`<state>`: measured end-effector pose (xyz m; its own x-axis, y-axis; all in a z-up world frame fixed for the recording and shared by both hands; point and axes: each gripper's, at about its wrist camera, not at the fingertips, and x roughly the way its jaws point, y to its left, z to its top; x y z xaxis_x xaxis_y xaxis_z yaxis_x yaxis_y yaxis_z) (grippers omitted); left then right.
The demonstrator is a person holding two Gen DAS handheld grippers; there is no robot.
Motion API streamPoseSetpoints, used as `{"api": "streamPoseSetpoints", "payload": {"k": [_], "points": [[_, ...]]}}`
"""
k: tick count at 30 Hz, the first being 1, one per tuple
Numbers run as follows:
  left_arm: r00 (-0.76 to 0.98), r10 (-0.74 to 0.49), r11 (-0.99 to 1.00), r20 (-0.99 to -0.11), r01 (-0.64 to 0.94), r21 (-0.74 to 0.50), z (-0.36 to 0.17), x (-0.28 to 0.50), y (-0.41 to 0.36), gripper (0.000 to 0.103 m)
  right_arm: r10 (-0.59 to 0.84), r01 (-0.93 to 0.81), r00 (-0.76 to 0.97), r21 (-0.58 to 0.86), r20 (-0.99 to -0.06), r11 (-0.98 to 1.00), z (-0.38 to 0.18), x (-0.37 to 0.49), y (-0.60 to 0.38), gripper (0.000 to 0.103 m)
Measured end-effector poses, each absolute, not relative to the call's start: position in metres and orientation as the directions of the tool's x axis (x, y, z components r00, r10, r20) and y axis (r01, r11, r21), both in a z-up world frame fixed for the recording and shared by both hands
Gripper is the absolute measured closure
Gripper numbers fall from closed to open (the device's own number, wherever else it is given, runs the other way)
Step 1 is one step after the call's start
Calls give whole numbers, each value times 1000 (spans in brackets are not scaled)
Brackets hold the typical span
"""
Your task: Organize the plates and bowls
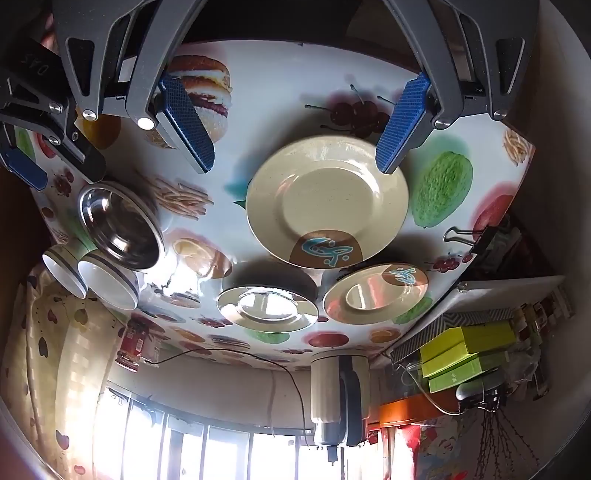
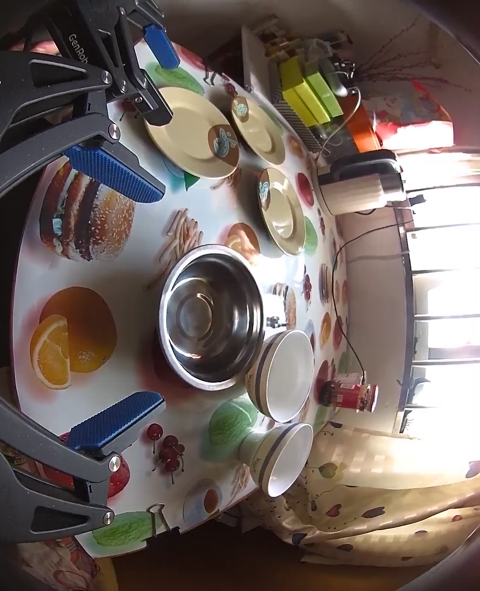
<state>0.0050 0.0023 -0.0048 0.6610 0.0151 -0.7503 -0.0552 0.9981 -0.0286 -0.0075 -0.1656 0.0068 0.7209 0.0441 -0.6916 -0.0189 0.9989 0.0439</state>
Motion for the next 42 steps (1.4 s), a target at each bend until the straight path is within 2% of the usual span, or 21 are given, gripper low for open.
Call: {"api": "streamPoseSetpoints", "payload": {"k": [42], "points": [[665,19,998,-747,-56,-25,-5,6,2,13,42,-13,719,47,-694,999,6,-6,-165,0]]}}
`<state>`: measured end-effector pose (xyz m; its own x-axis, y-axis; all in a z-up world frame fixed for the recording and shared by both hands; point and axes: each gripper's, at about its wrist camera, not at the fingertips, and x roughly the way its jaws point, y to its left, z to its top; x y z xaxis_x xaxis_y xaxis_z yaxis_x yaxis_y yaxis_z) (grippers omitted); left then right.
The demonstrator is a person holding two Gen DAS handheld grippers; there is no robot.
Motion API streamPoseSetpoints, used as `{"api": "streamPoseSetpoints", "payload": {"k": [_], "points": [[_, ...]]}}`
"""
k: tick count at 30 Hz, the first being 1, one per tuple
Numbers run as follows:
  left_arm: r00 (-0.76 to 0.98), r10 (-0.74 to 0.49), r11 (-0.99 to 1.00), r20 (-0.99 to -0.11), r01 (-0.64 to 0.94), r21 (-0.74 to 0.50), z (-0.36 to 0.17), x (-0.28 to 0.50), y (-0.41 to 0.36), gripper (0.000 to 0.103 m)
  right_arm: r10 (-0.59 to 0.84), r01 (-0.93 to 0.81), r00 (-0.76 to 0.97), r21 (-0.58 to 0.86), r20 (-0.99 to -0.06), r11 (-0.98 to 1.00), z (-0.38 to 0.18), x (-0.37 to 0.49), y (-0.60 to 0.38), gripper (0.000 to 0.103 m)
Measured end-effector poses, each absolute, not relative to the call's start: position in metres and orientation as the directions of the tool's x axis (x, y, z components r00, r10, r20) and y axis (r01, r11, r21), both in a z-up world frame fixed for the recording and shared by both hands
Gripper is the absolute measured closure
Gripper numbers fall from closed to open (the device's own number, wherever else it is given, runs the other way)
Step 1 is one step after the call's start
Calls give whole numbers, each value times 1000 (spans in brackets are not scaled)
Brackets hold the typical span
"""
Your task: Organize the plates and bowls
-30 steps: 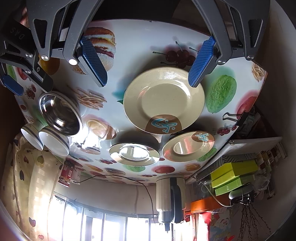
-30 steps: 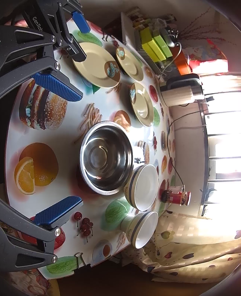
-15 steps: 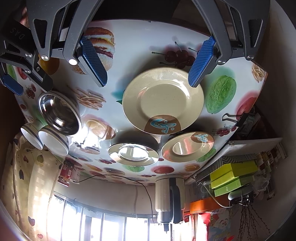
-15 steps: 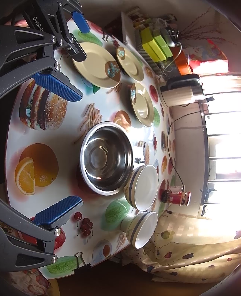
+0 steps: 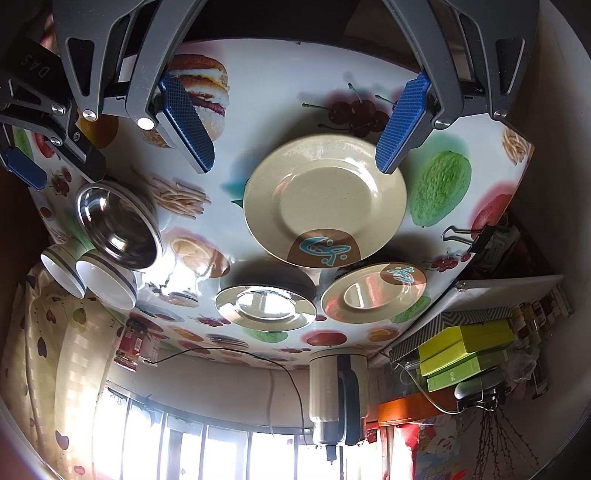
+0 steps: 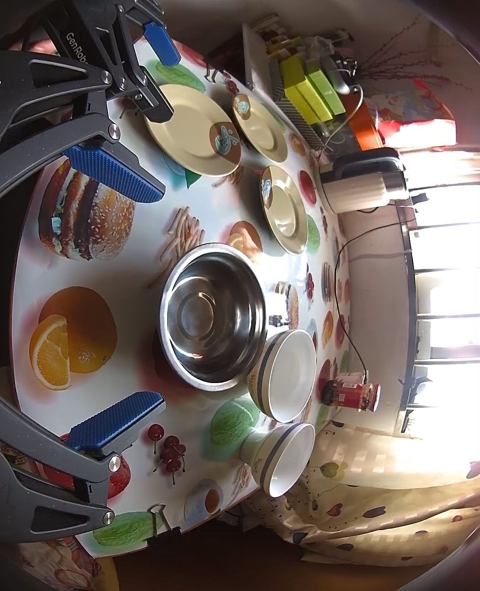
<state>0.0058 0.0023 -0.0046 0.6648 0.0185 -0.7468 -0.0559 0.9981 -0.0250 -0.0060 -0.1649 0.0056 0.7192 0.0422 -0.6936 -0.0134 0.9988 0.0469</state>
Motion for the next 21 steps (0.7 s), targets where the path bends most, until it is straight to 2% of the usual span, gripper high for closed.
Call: {"api": "streamPoseSetpoints", "payload": {"k": [21], "points": [[674,15,998,-738,-56,-31,-4,8,7,13,35,-18,721,32,-692,999,6,-3,-163,0]]}}
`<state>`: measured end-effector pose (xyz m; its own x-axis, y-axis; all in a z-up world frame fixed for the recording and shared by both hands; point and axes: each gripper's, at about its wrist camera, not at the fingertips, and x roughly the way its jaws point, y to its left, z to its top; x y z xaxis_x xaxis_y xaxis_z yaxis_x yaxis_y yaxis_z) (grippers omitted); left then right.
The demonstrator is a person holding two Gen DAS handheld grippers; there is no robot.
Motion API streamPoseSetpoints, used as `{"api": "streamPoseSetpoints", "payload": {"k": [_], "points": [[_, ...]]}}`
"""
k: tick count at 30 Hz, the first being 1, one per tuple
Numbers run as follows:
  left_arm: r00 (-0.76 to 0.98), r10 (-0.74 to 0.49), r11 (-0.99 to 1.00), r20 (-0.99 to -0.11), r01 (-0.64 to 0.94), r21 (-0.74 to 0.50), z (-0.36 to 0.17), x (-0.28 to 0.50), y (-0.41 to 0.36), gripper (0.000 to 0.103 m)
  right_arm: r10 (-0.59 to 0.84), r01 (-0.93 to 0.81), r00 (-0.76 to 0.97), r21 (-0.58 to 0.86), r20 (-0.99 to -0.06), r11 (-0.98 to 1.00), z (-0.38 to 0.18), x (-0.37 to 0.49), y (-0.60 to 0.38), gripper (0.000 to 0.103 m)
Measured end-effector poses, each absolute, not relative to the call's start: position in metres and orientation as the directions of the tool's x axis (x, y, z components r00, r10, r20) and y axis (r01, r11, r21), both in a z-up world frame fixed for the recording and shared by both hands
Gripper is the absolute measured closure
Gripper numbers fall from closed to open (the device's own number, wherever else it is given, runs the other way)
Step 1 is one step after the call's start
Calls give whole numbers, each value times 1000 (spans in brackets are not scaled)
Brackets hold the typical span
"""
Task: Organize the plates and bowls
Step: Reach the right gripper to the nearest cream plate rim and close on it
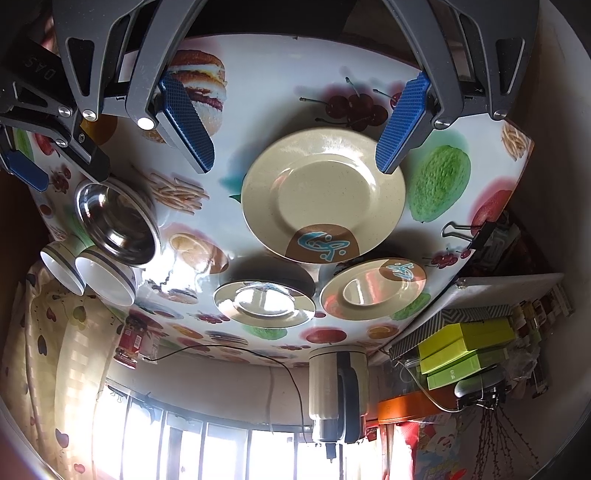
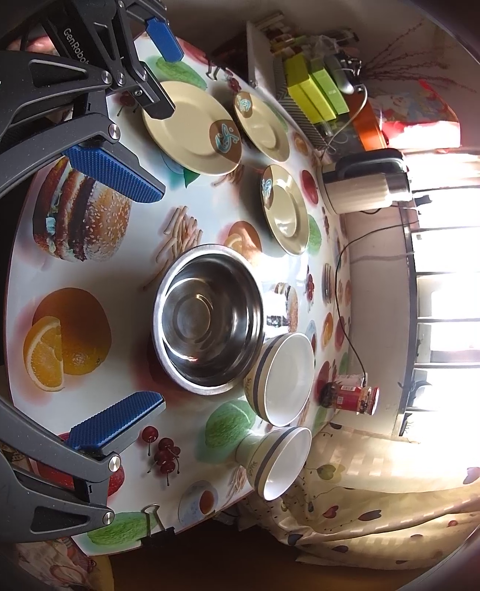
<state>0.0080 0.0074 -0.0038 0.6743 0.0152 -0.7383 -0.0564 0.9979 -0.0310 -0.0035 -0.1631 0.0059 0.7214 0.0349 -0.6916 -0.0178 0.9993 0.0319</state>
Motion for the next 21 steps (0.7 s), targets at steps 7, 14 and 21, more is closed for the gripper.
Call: {"api": "streamPoseSetpoints", "payload": {"k": [7,14,21], "points": [[693,-1,995,-721,-71,-70,4,15,22,13,59,-70,745,10,-664,998,12,7,-151,0],[703,31,988,-711,-128,-83,16,30,62,13,119,-141,775,14,-621,990,37,33,-133,0],[730,100,983,-676,-178,-47,28,54,118,14,224,-222,751,82,-621,972,49,73,-108,0]]}}
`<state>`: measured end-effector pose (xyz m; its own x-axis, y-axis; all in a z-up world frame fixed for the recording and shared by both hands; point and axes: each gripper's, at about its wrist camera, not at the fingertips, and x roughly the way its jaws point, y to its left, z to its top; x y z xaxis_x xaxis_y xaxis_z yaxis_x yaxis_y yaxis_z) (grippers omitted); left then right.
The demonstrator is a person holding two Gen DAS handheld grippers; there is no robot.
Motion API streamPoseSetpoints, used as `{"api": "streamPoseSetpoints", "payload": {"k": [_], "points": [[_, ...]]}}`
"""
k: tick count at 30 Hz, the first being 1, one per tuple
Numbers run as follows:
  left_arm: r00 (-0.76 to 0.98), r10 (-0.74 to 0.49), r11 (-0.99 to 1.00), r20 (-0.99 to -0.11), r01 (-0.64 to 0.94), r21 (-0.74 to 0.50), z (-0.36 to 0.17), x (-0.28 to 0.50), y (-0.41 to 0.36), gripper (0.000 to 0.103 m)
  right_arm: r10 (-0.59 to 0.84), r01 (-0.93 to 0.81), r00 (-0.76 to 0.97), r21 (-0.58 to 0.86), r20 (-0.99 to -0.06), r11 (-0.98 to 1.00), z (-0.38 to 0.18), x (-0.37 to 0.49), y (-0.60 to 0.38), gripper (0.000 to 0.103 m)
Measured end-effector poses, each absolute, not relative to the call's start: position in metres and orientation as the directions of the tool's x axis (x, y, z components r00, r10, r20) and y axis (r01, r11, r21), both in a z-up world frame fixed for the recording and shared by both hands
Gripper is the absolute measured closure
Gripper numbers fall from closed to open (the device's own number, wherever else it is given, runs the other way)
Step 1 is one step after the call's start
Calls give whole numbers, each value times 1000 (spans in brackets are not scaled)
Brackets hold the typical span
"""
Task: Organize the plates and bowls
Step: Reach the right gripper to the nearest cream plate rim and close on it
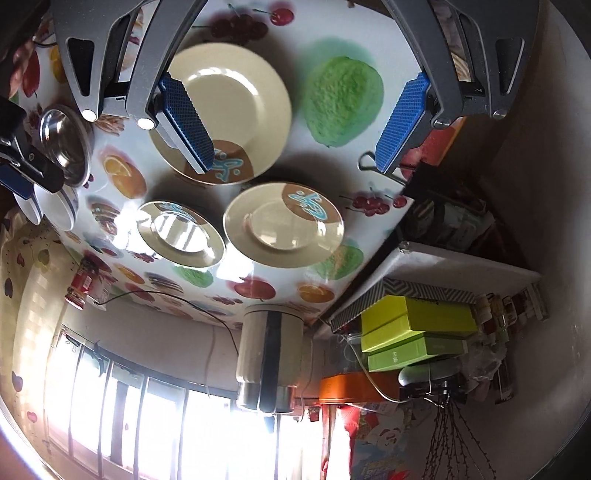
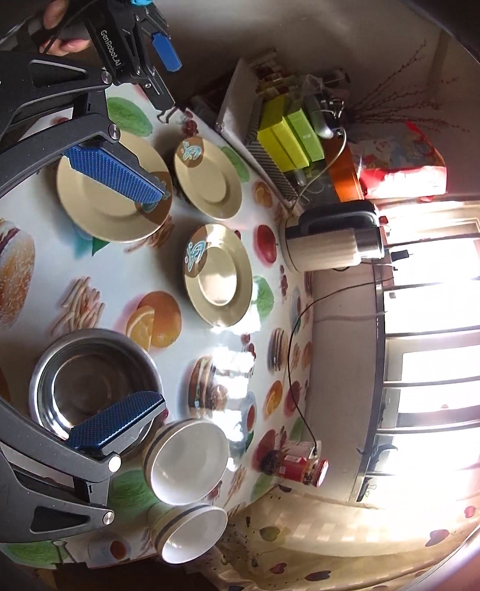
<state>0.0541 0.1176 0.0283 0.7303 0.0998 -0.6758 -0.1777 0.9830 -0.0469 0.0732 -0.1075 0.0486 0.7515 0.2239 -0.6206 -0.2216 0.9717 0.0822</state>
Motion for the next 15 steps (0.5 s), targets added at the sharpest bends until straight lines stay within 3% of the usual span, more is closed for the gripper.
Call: {"api": "streamPoseSetpoints", "payload": {"k": [5,11,15], "points": [[719,123,976,-685,-213,-48,26,79,150,16,340,-315,678,161,-652,935,44,104,-78,1],[710,93,982,-698,-182,-54,18,109,168,21,398,-354,601,215,-693,910,30,136,-47,9],[685,71,979,-725,-187,-81,8,131,182,27,425,-379,538,242,-728,893,17,156,-30,23]]}}
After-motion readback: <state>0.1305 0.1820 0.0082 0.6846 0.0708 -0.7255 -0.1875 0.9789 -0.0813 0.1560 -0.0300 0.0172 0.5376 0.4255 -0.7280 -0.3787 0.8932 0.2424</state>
